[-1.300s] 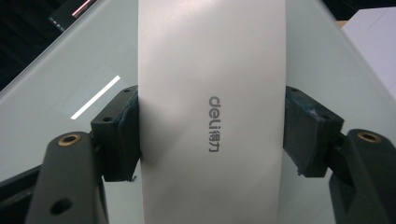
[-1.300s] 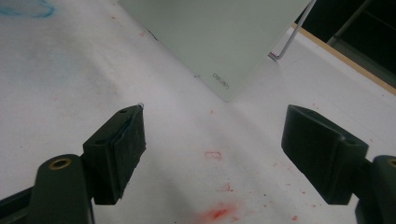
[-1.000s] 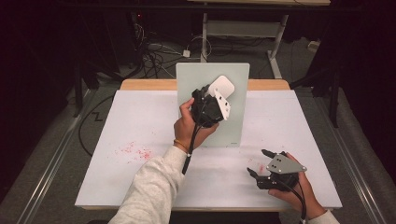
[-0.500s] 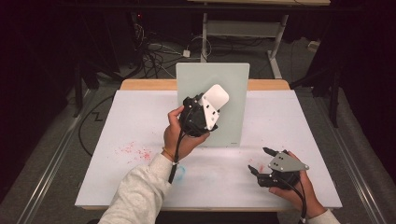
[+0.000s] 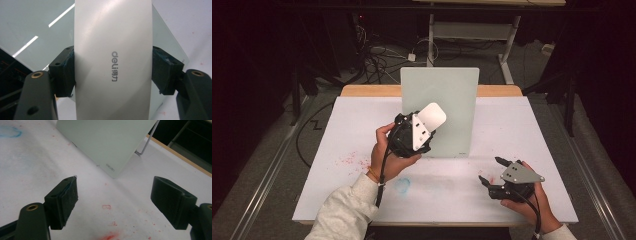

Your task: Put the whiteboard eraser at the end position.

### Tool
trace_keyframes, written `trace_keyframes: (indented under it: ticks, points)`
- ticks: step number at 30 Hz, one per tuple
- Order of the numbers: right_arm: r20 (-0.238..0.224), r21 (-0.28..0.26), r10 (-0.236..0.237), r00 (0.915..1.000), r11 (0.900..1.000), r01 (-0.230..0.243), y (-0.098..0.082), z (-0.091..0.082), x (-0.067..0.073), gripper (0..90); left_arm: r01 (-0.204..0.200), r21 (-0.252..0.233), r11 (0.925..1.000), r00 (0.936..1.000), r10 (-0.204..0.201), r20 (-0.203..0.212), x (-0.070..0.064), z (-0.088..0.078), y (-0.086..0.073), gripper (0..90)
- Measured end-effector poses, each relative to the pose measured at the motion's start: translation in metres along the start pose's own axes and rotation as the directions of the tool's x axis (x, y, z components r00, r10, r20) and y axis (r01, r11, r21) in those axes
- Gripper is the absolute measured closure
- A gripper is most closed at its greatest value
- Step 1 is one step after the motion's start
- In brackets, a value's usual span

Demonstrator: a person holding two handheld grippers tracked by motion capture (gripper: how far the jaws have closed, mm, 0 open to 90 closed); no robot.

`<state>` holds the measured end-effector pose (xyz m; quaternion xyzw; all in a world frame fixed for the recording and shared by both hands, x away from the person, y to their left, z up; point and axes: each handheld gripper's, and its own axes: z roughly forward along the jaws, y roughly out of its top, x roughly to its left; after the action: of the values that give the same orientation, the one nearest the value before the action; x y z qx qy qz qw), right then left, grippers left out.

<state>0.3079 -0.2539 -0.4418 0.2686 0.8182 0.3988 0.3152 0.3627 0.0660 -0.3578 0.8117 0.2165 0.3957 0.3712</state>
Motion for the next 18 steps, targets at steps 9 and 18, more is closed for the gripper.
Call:
trace_keyframes:
  ticks: [9, 18]
  points:
    - [0.001, -0.004, -0.003, 1.0, 1.0, 0.003, -0.001, -0.001, 0.0, 22.0, 0.031, 0.041, 0.9987, 0.9979, -0.033, 0.055, 0.004, -0.01, -0.021, 29.0]
    - [0.0, 0.003, -0.012, 0.9999, 1.0, 0.012, -0.002, -0.002, 0.002, 22.0, 0.078, 0.109, 0.9909, 0.9917, -0.089, 0.093, 0.003, -0.029, -0.043, 29.0]
